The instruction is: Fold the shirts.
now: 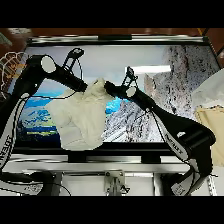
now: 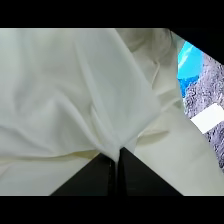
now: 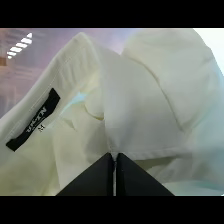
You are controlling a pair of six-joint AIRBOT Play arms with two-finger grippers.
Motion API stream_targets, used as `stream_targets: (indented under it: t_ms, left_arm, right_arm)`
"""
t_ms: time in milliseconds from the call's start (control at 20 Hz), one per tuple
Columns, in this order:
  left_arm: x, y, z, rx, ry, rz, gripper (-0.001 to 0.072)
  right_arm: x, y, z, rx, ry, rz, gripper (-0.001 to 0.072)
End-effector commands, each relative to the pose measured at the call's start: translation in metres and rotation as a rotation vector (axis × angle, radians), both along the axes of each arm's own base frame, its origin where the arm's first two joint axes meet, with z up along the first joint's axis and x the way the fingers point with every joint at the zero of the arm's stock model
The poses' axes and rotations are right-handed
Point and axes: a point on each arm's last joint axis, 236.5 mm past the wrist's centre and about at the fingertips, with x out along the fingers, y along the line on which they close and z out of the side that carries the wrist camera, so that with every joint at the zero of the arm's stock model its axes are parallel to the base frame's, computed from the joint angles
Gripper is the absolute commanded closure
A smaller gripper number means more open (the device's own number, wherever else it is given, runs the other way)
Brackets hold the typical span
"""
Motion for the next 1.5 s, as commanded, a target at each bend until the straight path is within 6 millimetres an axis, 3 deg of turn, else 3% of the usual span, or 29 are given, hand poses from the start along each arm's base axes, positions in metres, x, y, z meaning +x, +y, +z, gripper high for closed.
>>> stream_targets:
  t_ms: [0,150,250,450,550,650,700,800,950,1100,1200,1300,1350,1400,1450]
  left_arm:
    - [-0.001,-0.001,0.011,-0.011,-0.020,0.000,0.0656]
    - [-0.003,0.001,0.029,-0.014,-0.069,-0.020,0.0656]
    - [-0.001,0.002,0.053,-0.030,-0.142,-0.024,0.0656]
    - [-0.007,0.005,0.109,-0.074,-0.273,-0.012,0.0656]
    - [-0.029,0.010,0.126,-0.069,-0.269,-0.029,0.0656]
    - [-0.056,0.017,0.134,-0.060,-0.220,-0.037,0.0656]
    - [-0.068,0.020,0.134,-0.049,-0.188,-0.046,0.0656]
    - [-0.090,0.033,0.121,0.006,-0.087,-0.043,0.0656]
    - [-0.107,0.056,0.082,0.101,0.062,0.026,0.0656]
    - [-0.105,0.070,0.025,0.154,0.132,0.105,0.0656]
    - [-0.084,0.096,-0.007,0.189,0.092,0.228,0.0656]
    - [-0.060,0.119,-0.011,0.147,0.047,0.367,0.0654]
    - [-0.048,0.127,-0.007,0.114,0.017,0.417,0.0595]
    - [-0.042,0.132,-0.004,0.100,-0.001,0.435,0.0396]
    - [-0.040,0.138,-0.002,0.101,-0.010,0.448,0.0111]
  right_arm:
    - [-0.001,0.001,-0.002,-0.011,-0.006,0.013,0.0602]
    - [0.000,-0.011,0.009,-0.122,-0.094,0.088,0.0603]
    - [-0.002,-0.029,0.026,-0.268,-0.187,0.174,0.0603]
    - [-0.014,-0.079,0.091,-0.443,-0.287,0.251,0.0603]
    - [-0.032,-0.098,0.131,-0.428,-0.284,0.252,0.0603]
    - [-0.066,-0.101,0.163,-0.407,-0.272,0.302,0.0603]
    - [-0.088,-0.098,0.170,-0.406,-0.248,0.351,0.0603]
    - [-0.138,-0.094,0.164,-0.421,-0.128,0.469,0.0603]
    - [-0.194,-0.084,0.136,-0.441,0.074,0.607,0.0603]
    - [-0.216,-0.056,0.100,-0.480,0.138,0.699,0.0603]
    - [-0.223,-0.039,0.071,-0.514,0.182,0.741,0.0603]
    - [-0.217,-0.020,0.051,-0.515,0.171,0.741,0.0603]
    - [-0.213,-0.011,0.046,-0.507,0.154,0.732,0.0602]
    - [-0.208,-0.005,0.044,-0.497,0.137,0.717,0.0602]
    - [-0.201,-0.002,0.045,-0.486,0.121,0.694,0.0603]
